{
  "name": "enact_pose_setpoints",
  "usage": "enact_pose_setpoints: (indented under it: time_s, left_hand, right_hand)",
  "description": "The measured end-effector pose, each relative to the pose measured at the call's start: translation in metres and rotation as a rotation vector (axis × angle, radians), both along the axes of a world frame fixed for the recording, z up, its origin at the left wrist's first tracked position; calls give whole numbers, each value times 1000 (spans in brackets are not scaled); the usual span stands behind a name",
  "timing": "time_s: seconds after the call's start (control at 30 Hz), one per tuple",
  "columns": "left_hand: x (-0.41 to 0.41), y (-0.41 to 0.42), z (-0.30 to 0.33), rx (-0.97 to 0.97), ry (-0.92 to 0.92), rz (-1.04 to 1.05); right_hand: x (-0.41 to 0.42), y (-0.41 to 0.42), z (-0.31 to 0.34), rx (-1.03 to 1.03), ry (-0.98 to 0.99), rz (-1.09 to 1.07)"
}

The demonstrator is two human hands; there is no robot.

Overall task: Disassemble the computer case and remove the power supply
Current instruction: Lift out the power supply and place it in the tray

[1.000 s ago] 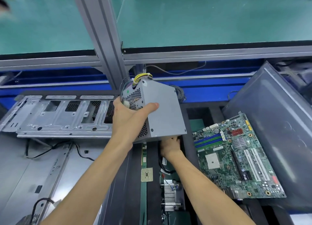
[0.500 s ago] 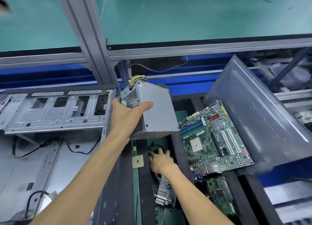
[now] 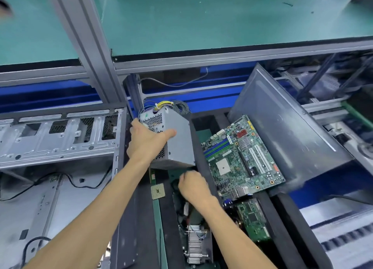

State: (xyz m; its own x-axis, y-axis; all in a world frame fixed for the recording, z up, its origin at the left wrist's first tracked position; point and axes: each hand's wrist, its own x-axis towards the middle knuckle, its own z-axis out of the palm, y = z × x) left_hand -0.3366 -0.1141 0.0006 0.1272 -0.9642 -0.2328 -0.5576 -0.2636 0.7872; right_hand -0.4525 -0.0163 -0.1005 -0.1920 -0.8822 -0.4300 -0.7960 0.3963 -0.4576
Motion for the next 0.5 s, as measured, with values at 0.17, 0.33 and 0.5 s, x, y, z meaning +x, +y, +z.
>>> enact_pose_setpoints:
  time_s: [0.17, 0.33, 0.5]
  left_hand:
    - [-10, -13, -17, 22, -158, -16]
    - [-25, -21, -35, 69, -228, -23]
    - [-32, -35, -46, 133, -215, 29]
  right_hand:
    - [-28, -16, 41, -40, 36, -114]
    - [-25, -43, 57, -210, -284, -145]
    - [-16, -62, 46, -203, -372, -106]
